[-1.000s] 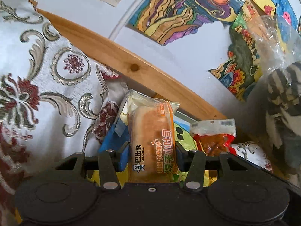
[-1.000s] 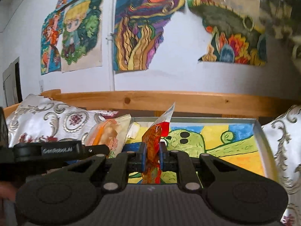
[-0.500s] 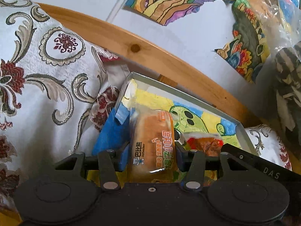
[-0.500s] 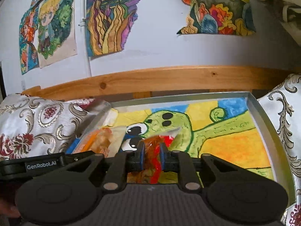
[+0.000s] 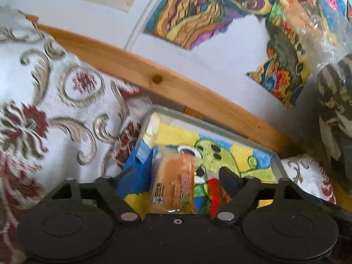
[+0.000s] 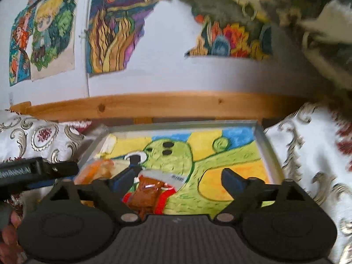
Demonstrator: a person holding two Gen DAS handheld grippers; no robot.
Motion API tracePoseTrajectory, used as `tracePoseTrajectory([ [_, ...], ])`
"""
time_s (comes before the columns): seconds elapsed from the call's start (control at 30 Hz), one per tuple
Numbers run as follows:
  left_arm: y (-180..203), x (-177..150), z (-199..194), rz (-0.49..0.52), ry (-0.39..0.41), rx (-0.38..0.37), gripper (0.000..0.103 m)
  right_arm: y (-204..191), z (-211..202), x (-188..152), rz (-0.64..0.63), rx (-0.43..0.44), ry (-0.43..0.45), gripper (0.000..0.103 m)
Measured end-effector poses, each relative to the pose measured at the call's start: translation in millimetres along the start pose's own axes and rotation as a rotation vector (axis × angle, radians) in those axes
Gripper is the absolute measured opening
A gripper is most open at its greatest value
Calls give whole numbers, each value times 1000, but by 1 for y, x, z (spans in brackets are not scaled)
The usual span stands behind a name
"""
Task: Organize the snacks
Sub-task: 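Open both tools to release the snacks in the tray and lift away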
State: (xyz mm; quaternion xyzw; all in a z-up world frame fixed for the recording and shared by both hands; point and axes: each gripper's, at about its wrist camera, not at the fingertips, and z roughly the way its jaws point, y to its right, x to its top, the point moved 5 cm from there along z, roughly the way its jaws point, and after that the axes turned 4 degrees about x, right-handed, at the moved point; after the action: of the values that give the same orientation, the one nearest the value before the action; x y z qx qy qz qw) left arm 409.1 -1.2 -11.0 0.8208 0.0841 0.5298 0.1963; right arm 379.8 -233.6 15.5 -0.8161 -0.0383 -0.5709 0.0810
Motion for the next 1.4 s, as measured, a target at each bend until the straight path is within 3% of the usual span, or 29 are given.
tracePoseTrajectory([
  [0.23, 5, 17, -45, -15, 54, 29, 100, -6, -49, 12, -27, -5, 111, 103],
  [0.53, 15, 12, -112, 36, 100, 60, 102, -11, -109, 9, -31, -29, 157, 103],
  [1.17, -2, -46, -220, 157, 47, 118, 102, -41, -197, -43, -79, 19, 63, 103],
  [1.4, -14, -73, -235, 165, -65, 154, 102, -54, -210, -71, -114, -8, -35, 103],
])
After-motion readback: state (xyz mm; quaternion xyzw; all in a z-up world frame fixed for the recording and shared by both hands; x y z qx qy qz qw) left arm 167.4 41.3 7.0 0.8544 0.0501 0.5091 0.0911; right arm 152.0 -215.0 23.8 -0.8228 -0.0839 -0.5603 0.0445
